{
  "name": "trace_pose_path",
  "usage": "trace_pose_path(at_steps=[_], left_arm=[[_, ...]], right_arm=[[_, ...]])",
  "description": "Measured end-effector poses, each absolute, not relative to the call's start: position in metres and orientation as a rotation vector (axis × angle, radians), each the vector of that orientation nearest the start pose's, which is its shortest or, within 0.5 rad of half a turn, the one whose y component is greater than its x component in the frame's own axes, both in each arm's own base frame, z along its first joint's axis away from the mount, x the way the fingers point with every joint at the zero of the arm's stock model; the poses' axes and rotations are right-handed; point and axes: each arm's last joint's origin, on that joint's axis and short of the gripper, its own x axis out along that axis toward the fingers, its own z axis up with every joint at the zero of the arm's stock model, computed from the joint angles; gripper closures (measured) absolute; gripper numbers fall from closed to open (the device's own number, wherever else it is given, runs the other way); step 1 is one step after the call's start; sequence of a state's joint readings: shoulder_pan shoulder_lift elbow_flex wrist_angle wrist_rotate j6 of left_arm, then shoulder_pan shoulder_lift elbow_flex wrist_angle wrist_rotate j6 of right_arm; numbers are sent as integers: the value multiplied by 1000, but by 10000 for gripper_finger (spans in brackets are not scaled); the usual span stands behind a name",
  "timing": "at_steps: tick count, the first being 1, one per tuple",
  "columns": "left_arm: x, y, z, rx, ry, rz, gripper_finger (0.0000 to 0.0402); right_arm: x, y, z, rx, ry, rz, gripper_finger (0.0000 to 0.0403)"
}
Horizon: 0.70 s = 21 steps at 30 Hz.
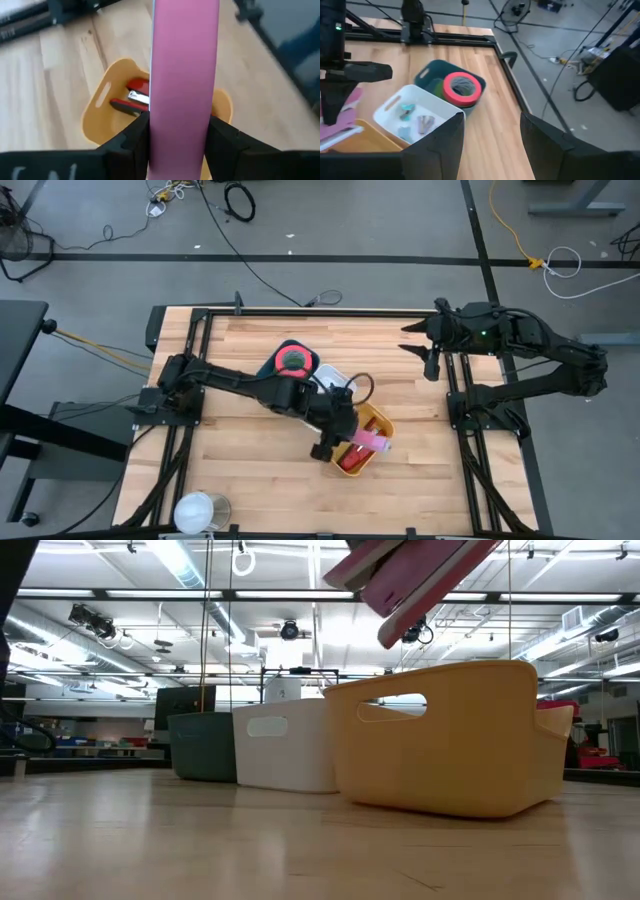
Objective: Pick and place Stapler, Stapler remover, tape
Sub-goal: Put the pink stapler into the yellow bin
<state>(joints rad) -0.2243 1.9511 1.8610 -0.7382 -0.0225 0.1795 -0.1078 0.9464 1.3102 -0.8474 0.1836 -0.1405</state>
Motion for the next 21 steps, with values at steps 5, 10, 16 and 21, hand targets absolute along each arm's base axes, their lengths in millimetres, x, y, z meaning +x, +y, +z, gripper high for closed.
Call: trace_pose_path(at_steps=[5,10,16,21], left_arm=[[428,-83,318,-52,800,-237,251],[430,-68,319,-327,832,-265,248],[435,-57,317,-510,821,-223,249],[442,-55,304,-626,864,-181,247]], right_arm=[[155,-23,417,-195,506,-259,209],[155,-23,417,-209,508,-254,209],[155,-23,417,-209,509,-254,209],[155,-23,416,-209,513,-253,209]])
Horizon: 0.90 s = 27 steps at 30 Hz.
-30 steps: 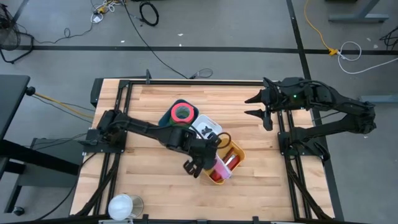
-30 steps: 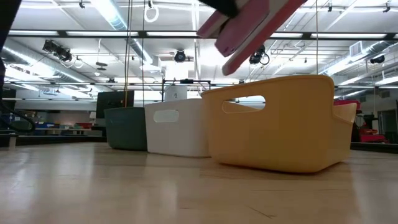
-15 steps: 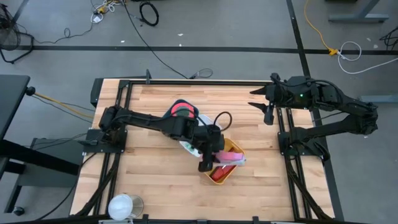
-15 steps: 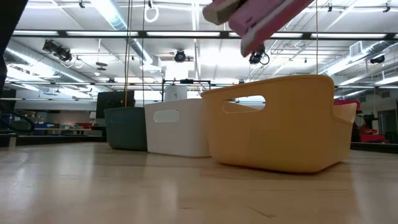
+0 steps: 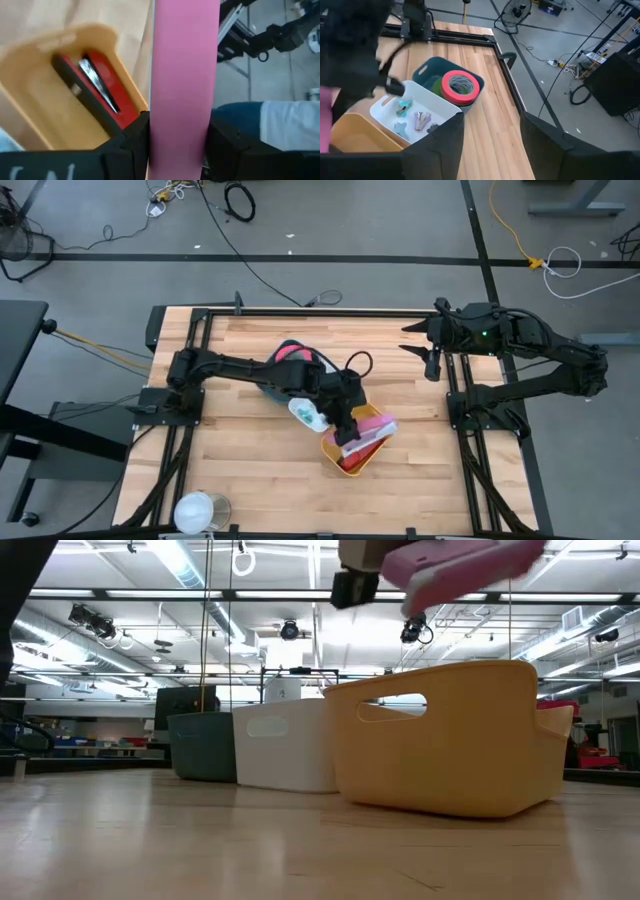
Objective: Pick and place Stapler, Stapler remover, tape
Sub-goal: Put the pink stapler into the yellow bin
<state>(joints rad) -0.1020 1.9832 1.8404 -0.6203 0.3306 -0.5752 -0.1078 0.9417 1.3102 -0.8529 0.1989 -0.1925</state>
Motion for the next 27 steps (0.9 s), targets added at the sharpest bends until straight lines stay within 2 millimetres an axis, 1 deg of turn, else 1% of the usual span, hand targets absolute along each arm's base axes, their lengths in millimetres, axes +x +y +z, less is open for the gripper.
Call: trace_pose_path(at_steps=[4,9,15,20,27], left_arm=[[452,-58,285,-730,920,-193,249],[460,-60,259,-826,1014,-147,244],[467,-51,250,-905,1015,-95,244],[468,-41,245,-1019,1018,41,241],[473,-41,227,-1077,1075,71,242]], right_arm=[[155,-23,416,-209,516,-254,209],[155,-23,416,-205,520,-255,209],[155,-22,415,-184,527,-258,209],[154,-22,414,-174,536,-259,209],[154,-22,414,-159,539,-262,209]])
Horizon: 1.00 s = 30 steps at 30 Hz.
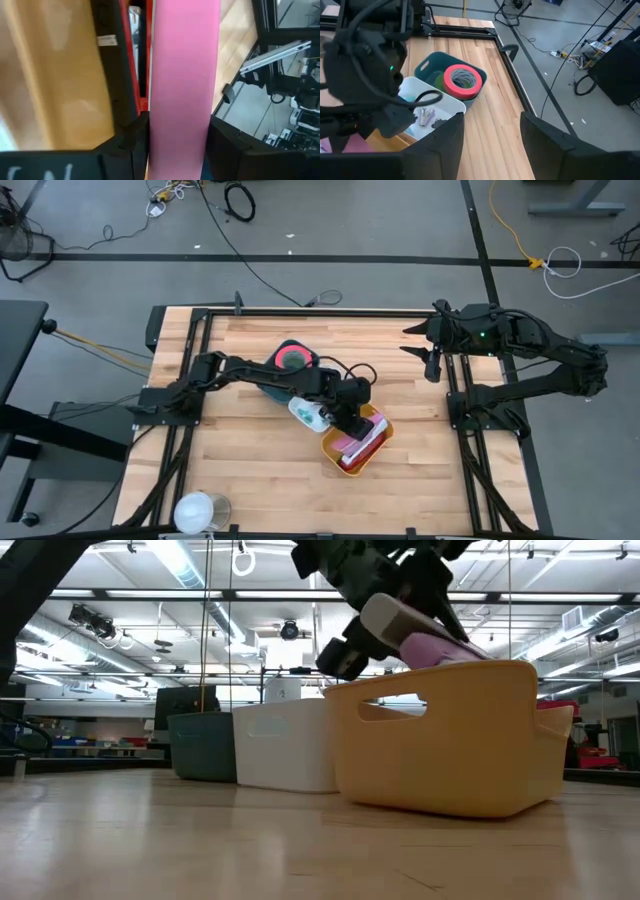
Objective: Pick and place Stapler, Stapler remover, tape
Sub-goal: Put the pink stapler into the yellow bin
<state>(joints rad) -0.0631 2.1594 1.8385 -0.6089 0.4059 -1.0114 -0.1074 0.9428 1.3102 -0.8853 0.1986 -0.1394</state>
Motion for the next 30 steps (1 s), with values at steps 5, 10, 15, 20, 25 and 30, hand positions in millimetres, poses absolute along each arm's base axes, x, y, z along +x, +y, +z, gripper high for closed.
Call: trace_pose_path(at_steps=[5,10,15,20,25,30], left_arm=[[473,-43,224,-1082,1089,75,240],[473,-42,224,-1066,1077,85,231],[472,-42,223,-1075,1101,86,201],[472,-42,224,-1068,1093,95,154],[472,-39,224,-1026,1082,72,127],[472,-34,226,-1035,1075,65,129]], right_arm=[[154,-22,413,-159,541,-263,209],[154,-22,413,-159,541,-263,209],[154,-22,413,-159,541,-262,209],[154,-22,413,-159,541,-262,209],[154,-22,413,-159,542,-262,209],[154,-22,413,-159,542,-262,209]])
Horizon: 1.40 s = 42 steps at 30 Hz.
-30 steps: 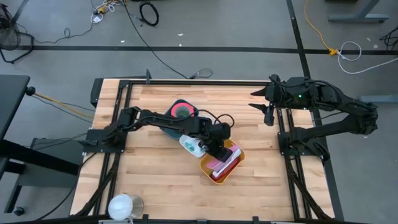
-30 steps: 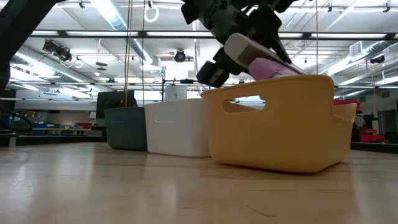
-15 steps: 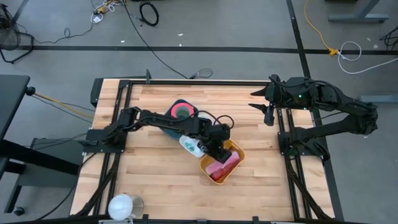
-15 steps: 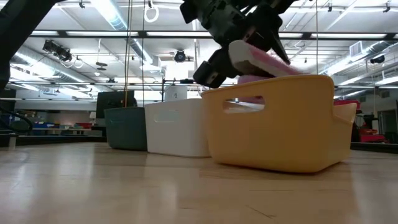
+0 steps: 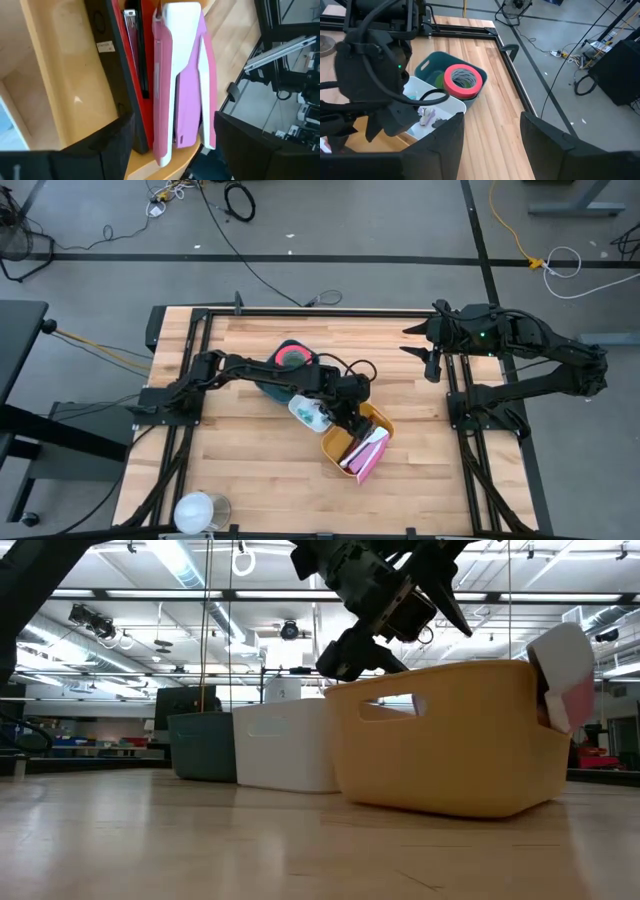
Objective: Pick and place Stapler, Stapler remover, tape
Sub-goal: Put the pink stapler into the yellow bin
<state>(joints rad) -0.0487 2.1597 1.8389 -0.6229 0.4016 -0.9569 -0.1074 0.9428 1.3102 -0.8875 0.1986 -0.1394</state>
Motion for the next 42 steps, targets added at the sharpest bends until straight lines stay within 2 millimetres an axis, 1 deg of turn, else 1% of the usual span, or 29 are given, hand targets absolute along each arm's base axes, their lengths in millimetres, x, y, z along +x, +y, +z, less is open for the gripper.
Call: trace_pose_path(at_steps=[7,14,21,24,28,33,37,42], left_arm=[[477,-35,231,-1050,1033,-11,141],[482,-37,236,-1048,986,-102,142],[479,-37,252,-1012,961,-126,142],[476,-35,268,-975,965,-93,143],[469,-32,295,-854,967,10,143],[455,-26,338,-674,931,128,143],[445,-23,371,-581,870,151,143],[430,-21,392,-515,799,157,143]], right_arm=[[154,-22,413,-159,542,-263,209],[154,-22,413,-160,542,-264,209],[154,-22,413,-160,542,-265,209],[154,-22,413,-160,548,-264,209],[153,-22,412,-157,557,-249,209],[154,-20,412,-147,555,-173,209],[154,-18,411,-126,550,-97,209],[154,-16,411,-110,545,-42,209]])
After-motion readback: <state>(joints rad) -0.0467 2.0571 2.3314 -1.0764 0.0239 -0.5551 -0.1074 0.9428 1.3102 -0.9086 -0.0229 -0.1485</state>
